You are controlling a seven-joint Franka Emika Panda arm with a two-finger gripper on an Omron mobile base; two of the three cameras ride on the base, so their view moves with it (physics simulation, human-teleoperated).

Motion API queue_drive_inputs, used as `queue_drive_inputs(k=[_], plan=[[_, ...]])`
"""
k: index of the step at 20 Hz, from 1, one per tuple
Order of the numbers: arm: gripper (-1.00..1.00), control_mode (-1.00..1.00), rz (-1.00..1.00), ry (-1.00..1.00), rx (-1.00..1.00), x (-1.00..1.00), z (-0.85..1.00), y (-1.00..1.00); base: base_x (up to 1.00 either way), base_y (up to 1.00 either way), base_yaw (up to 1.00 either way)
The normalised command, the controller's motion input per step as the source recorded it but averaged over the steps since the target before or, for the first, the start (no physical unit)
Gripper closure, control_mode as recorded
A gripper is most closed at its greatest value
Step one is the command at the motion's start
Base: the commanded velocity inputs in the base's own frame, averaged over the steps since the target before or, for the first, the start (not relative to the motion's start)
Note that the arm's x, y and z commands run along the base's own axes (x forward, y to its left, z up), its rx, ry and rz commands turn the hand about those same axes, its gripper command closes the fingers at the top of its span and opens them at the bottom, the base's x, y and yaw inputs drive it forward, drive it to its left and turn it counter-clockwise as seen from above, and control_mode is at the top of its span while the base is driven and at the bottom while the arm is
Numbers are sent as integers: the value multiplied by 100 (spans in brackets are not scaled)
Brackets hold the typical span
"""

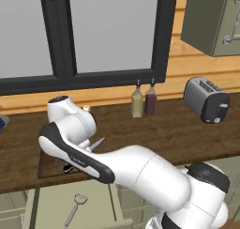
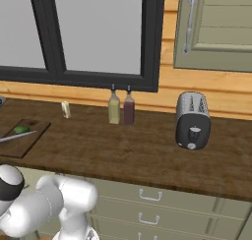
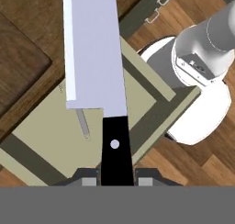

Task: Place the appropriate cutting tool for cutting the avocado skin on the cutting board.

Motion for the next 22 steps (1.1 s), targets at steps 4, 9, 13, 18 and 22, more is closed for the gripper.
queue_drive_inputs(k=[4, 9, 13, 18, 22], plan=[[100, -100, 2, 4, -7, 55, -33, 2, 0, 0, 0], [100, -100, 3, 3, -5, 56, -36, 1, 0, 0, 0], [100, -100, 6, 4, -4, 46, -43, 10, 0, 0, 0], [100, -100, 11, 3, -1, 33, -33, 21, 0, 0, 0], [100, -100, 15, 0, 0, 27, -23, 15, 0, 0, 0]])
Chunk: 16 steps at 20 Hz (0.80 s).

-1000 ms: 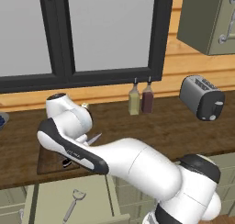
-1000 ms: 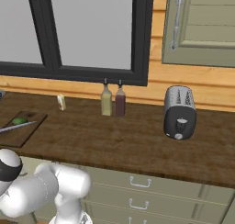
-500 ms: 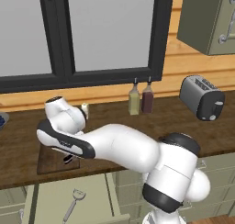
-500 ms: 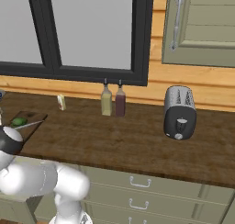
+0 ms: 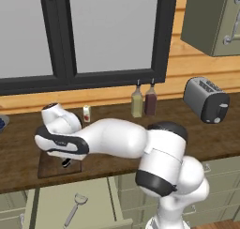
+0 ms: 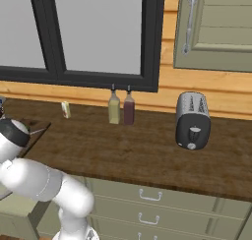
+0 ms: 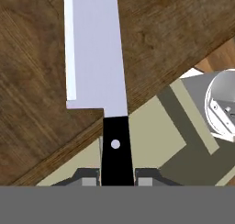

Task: Place the appropriate cutting tool for cutting the avocado skin on the cutting board.

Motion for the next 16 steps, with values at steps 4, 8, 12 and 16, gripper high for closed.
queue_drive_inputs(k=[4, 8, 12, 16], plan=[[100, -100, 12, 0, 0, 22, -26, 33, 0, 0, 0], [100, -100, 9, 0, 0, 20, -21, 20, 0, 0, 0], [100, -100, 6, 0, 0, 27, -23, 15, 0, 0, 0], [100, -100, 5, 4, 0, 35, -31, 4, 0, 0, 0]])
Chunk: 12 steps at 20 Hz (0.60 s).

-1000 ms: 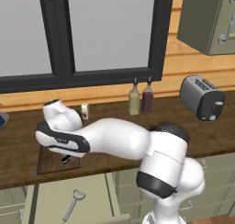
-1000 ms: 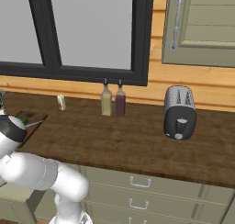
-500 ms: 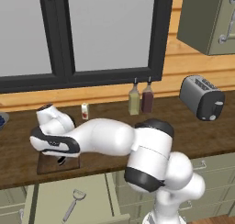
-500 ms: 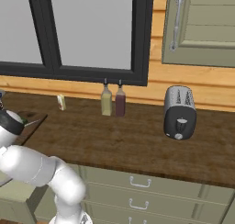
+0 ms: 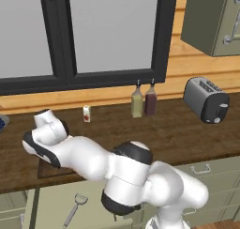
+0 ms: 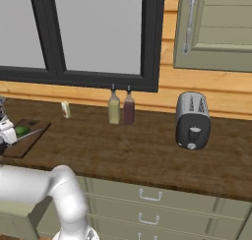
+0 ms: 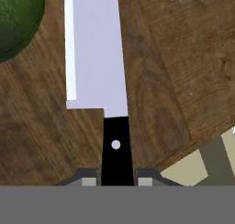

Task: Place the appropriate cutting tool for cutting the avocado skin on the cutting board.

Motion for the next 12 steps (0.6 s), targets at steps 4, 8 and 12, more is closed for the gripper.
queue_drive_inputs(k=[4, 8, 12], plan=[[100, -100, 5, 4, 0, 37, -38, 12, 0, 0, 0], [100, -100, 4, 1, 0, 30, -33, 13, 0, 0, 0], [100, -100, 5, 0, 0, 16, -26, 9, 0, 0, 0]])
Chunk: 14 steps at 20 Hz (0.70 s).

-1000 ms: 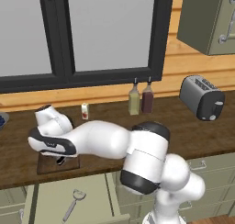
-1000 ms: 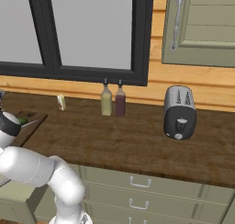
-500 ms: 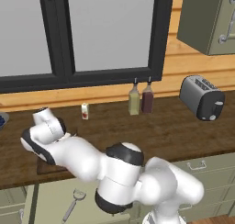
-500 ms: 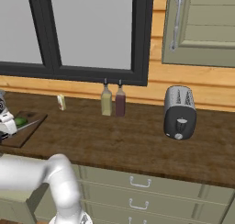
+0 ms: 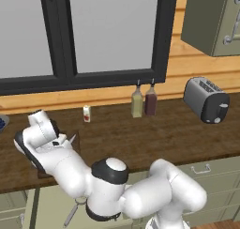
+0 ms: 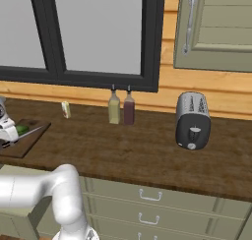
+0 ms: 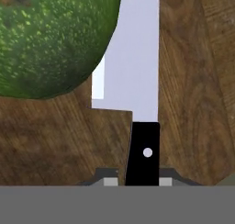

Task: Place the appropriate cutting tool for cutting the avocado skin on the cutting board.

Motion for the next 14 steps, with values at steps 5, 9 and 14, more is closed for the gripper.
queue_drive_inputs(k=[5, 9, 14], plan=[[100, -100, 7, 0, 0, 0, -9, 0, 0, 0, 0], [-100, -100, 7, 0, 0, -1, -5, 0, 0, 0, 0], [-100, -100, 5, -1, 0, -10, 0, 0, 0, 0, 0]])
